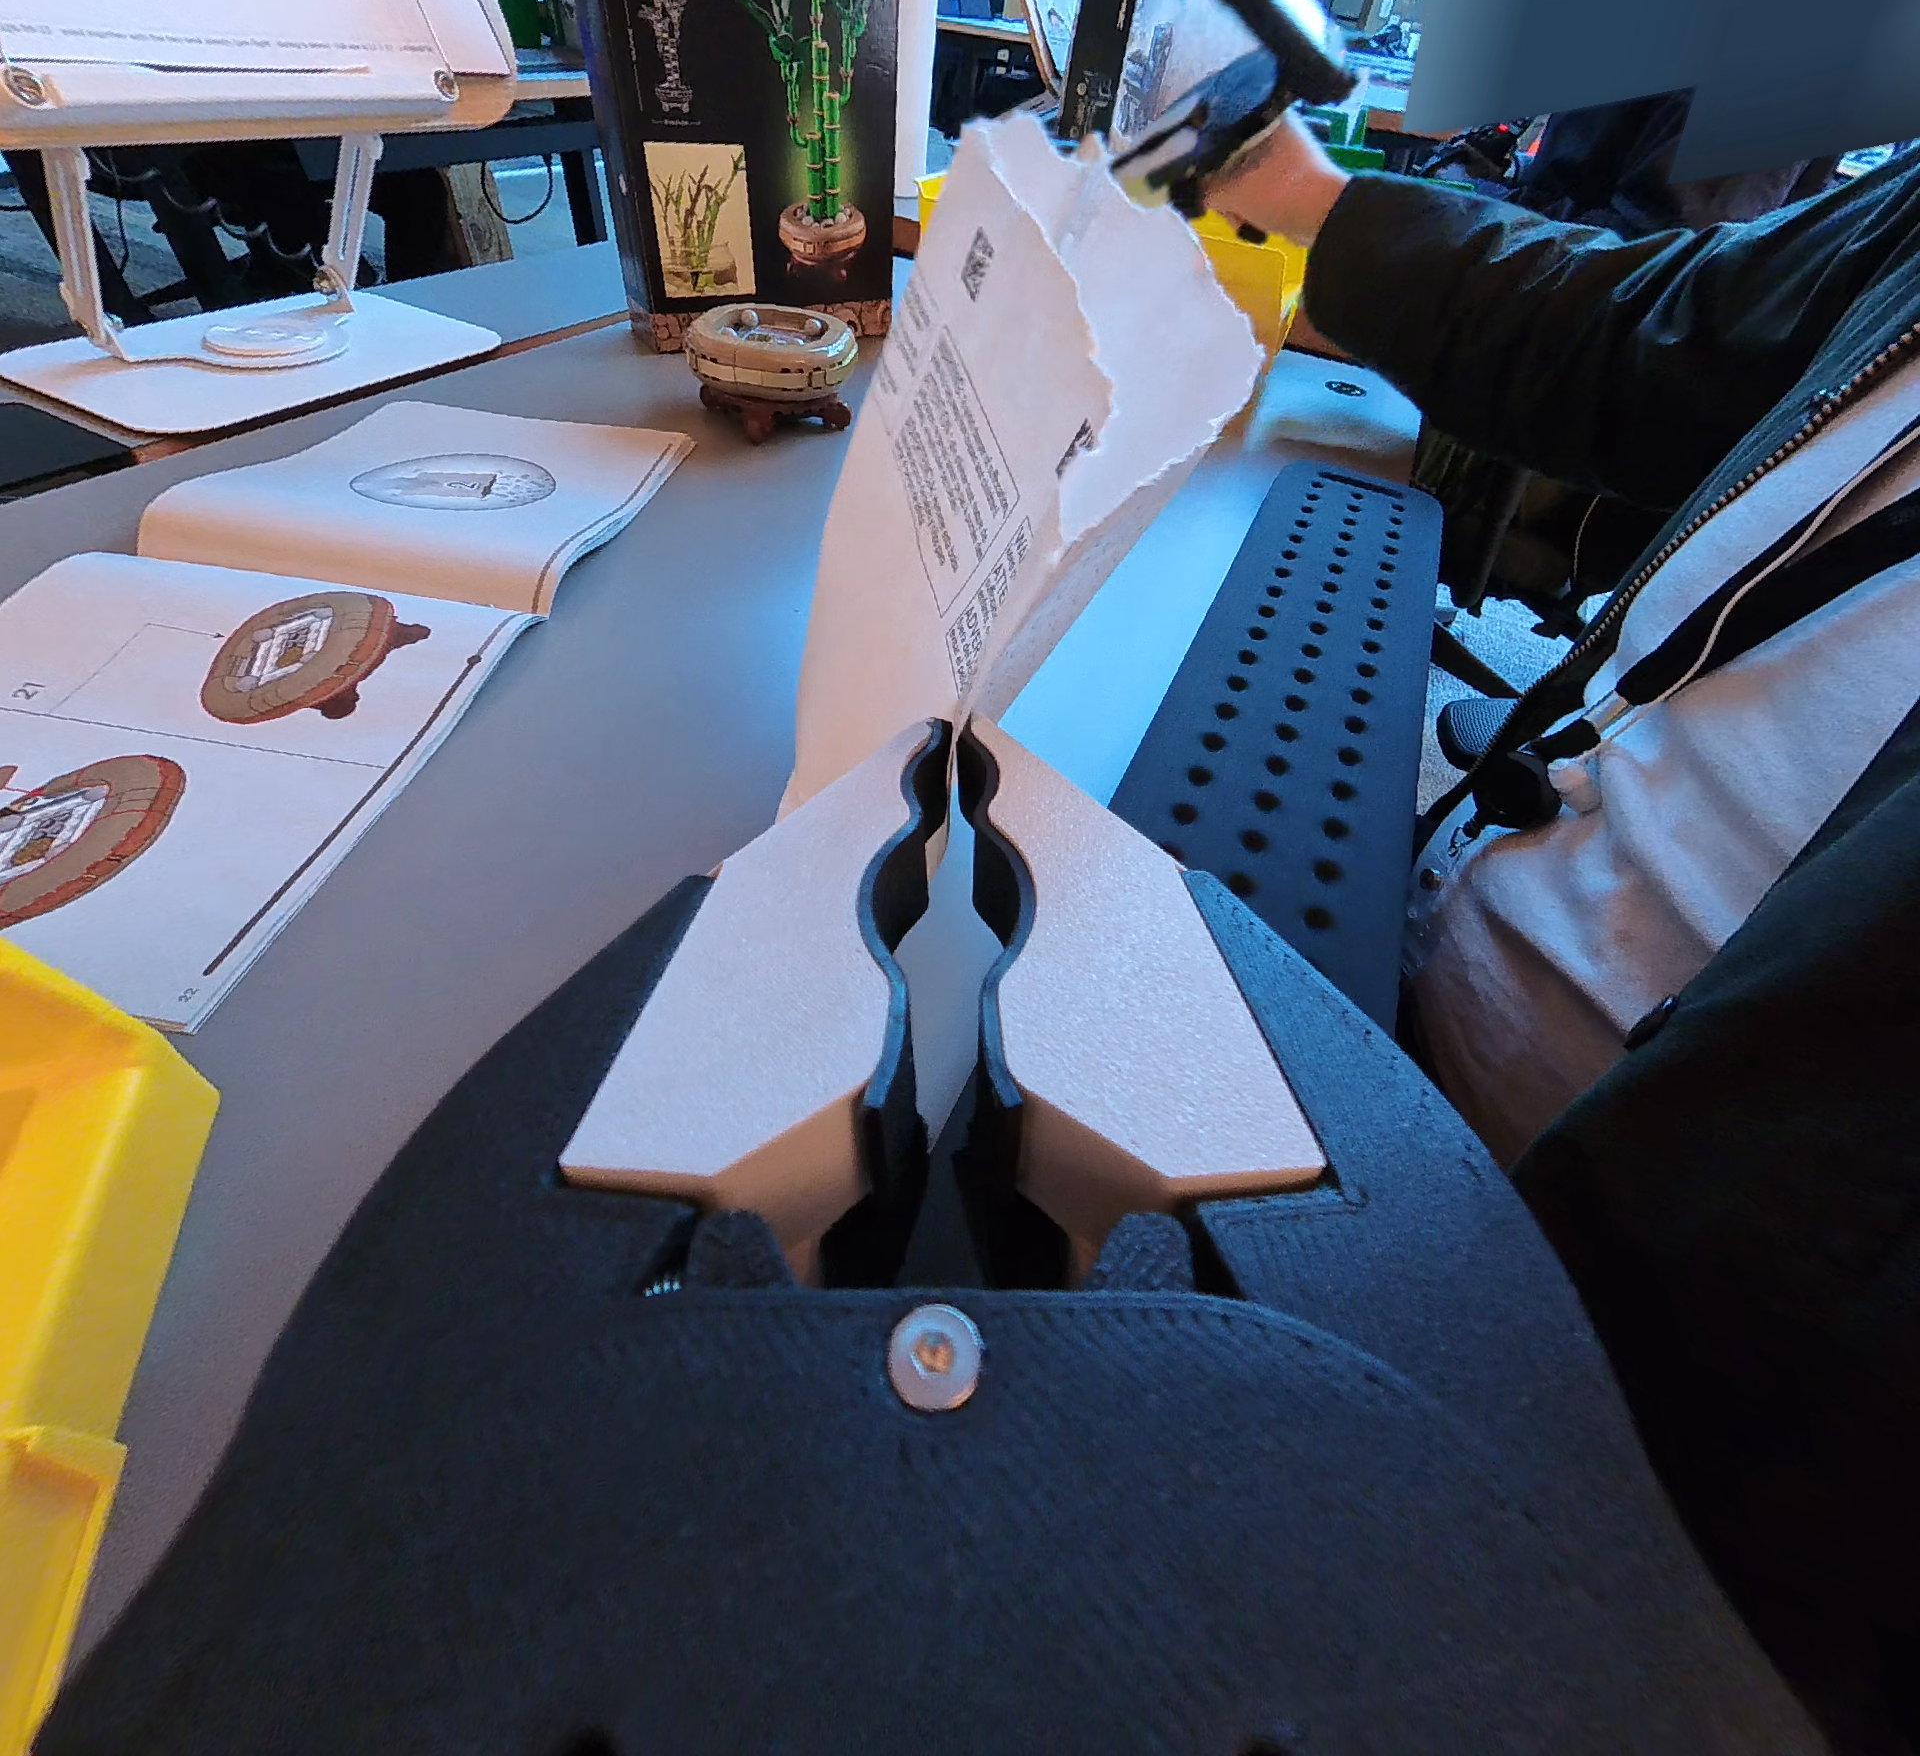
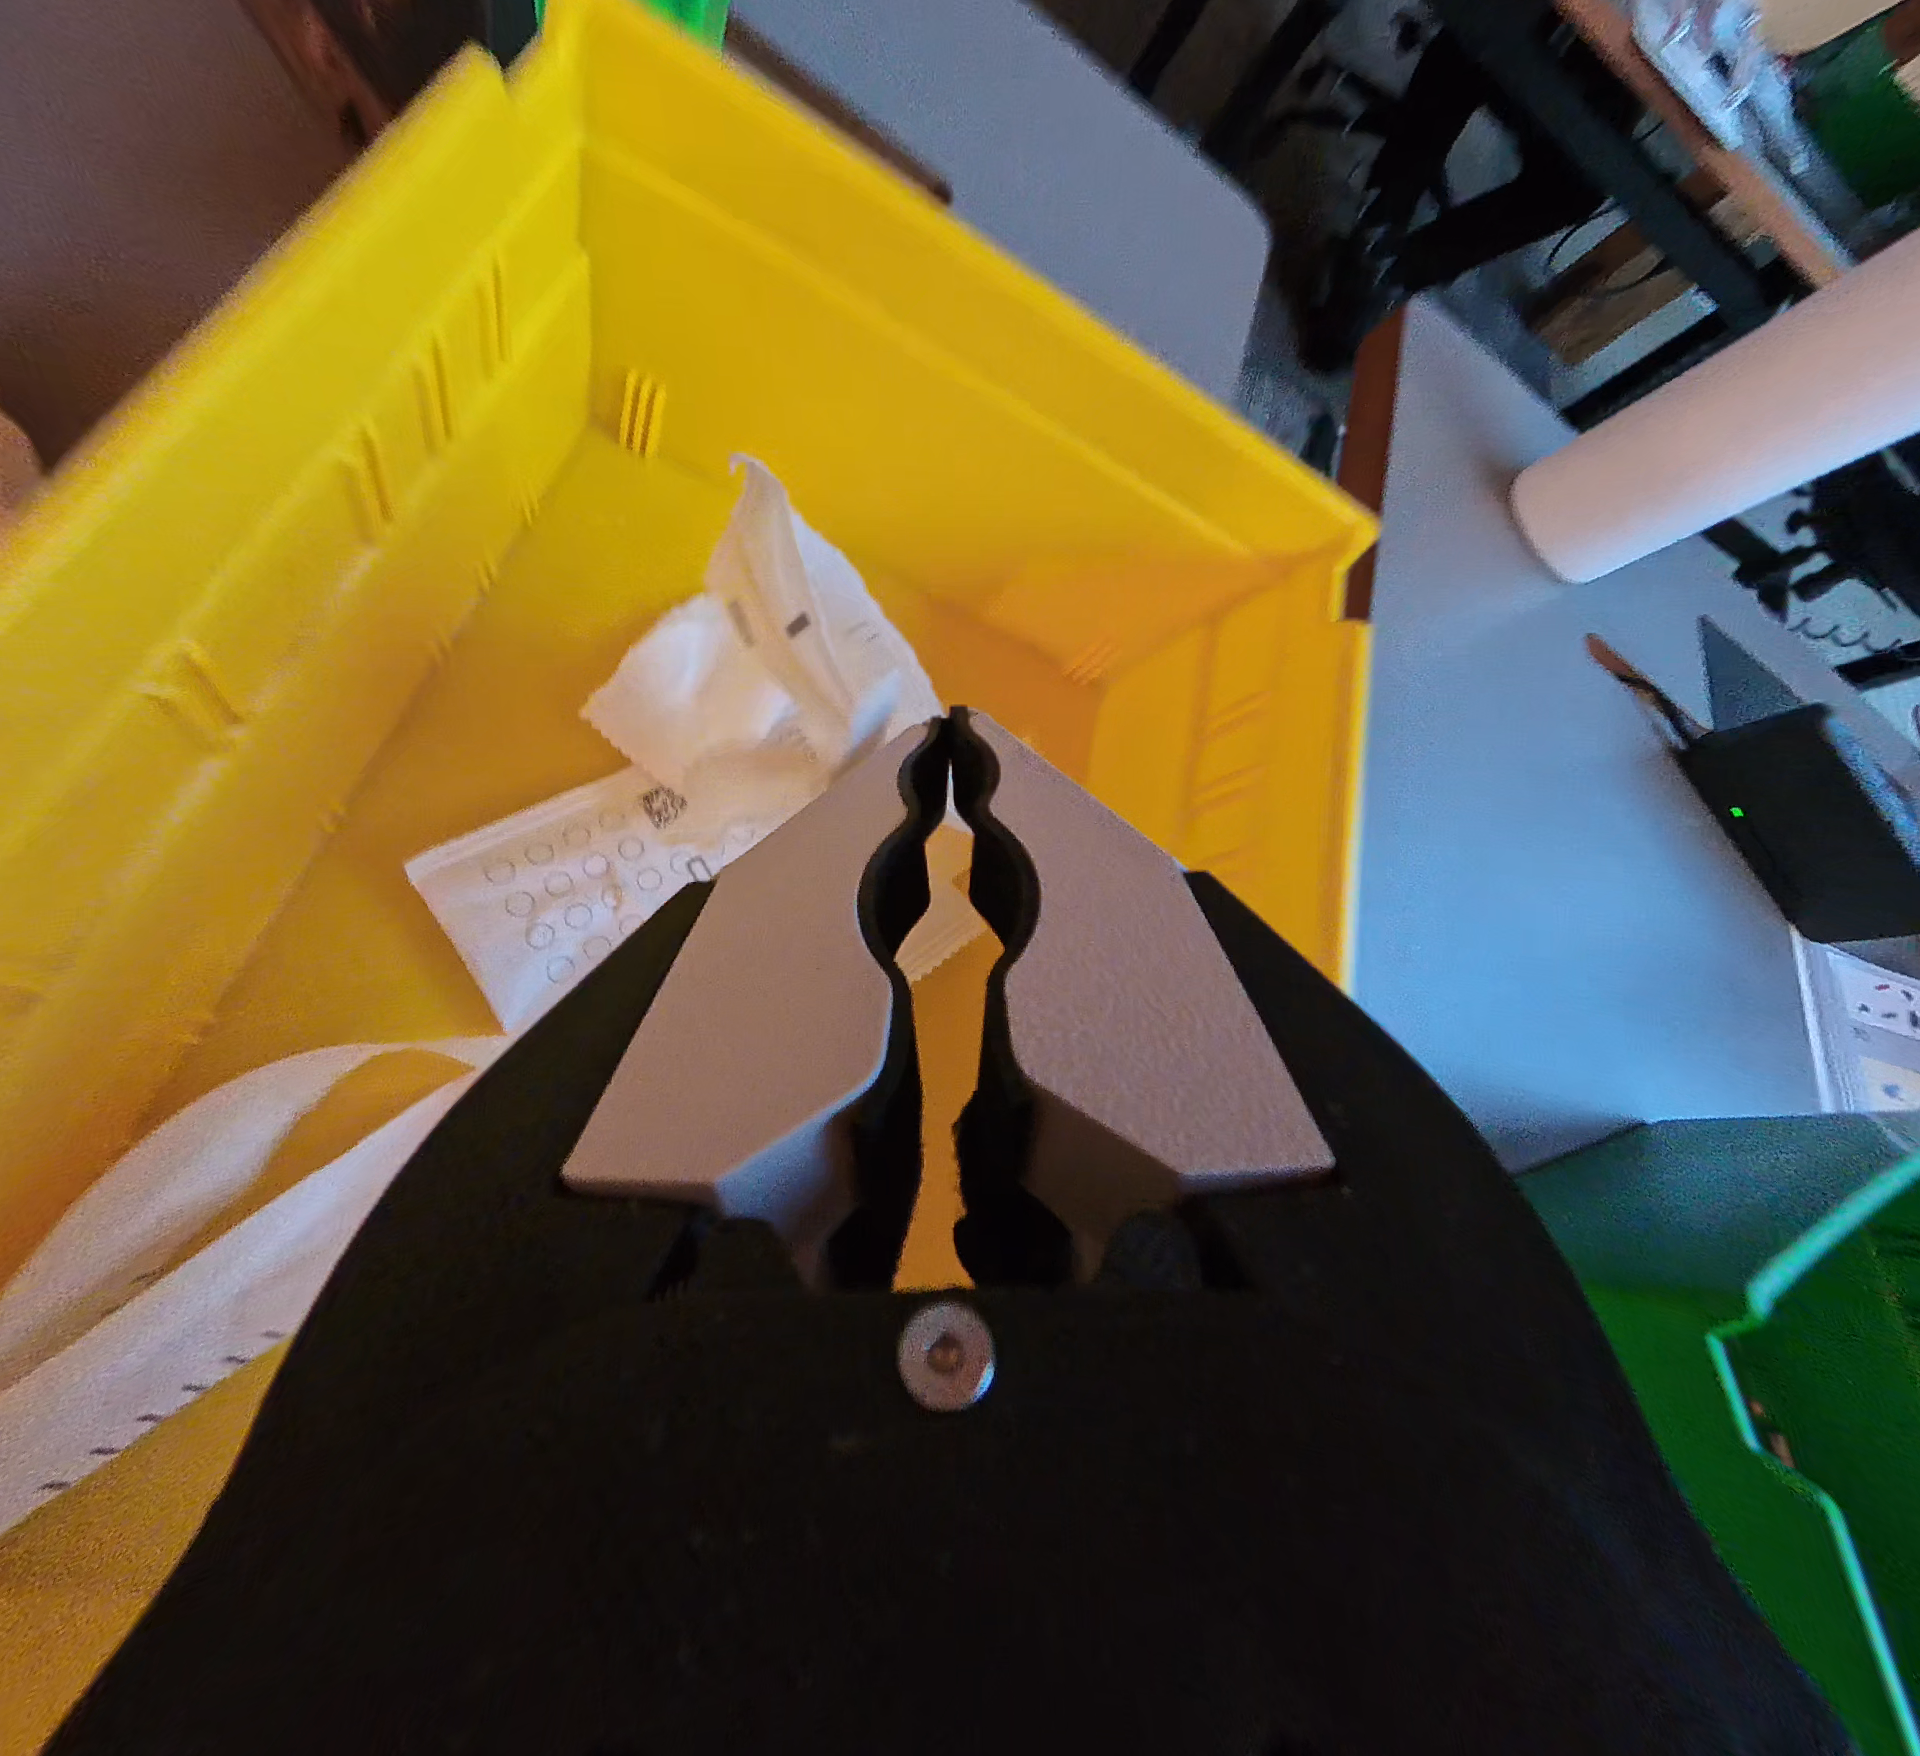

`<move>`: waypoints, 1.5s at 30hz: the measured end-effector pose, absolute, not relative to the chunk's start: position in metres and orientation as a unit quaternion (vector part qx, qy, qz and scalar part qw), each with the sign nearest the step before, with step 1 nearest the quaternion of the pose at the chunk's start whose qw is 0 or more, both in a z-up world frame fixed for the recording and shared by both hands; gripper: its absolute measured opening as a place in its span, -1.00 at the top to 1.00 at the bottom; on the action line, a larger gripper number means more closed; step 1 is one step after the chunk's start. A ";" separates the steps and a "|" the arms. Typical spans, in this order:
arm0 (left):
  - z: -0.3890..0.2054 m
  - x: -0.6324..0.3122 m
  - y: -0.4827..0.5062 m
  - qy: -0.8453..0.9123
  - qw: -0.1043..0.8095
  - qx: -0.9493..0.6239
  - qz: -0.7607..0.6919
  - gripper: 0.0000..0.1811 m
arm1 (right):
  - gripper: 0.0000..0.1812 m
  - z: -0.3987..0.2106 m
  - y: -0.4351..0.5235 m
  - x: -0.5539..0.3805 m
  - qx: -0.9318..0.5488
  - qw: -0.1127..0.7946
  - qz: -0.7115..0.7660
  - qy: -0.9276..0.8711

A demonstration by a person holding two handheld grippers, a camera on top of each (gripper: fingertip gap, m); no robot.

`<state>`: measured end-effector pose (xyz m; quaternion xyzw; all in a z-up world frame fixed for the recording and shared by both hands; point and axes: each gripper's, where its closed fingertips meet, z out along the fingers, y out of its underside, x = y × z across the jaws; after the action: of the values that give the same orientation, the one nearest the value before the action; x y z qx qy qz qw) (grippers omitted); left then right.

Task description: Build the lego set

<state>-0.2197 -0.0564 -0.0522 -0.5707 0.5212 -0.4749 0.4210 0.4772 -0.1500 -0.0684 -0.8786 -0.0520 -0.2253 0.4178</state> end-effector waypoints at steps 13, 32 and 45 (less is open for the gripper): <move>-0.053 -0.221 -0.059 0.519 0.422 -0.565 -0.483 1.00 | 1.00 0.038 -0.155 0.327 -0.782 0.562 -0.177 -0.201; -0.056 -0.223 -0.066 0.524 0.418 -0.560 -0.487 1.00 | 0.73 -0.019 -0.183 0.226 -0.790 0.552 -0.053 -0.262; -0.055 -0.222 -0.063 0.520 0.415 -0.567 -0.485 1.00 | 0.58 -0.091 -0.198 0.426 -0.938 0.314 -0.123 -0.077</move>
<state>-0.2223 -0.0628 -0.0548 -0.5671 0.5205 -0.4849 0.4153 0.4262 -0.1976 -0.0911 -0.9384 -0.0767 -0.1231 0.3135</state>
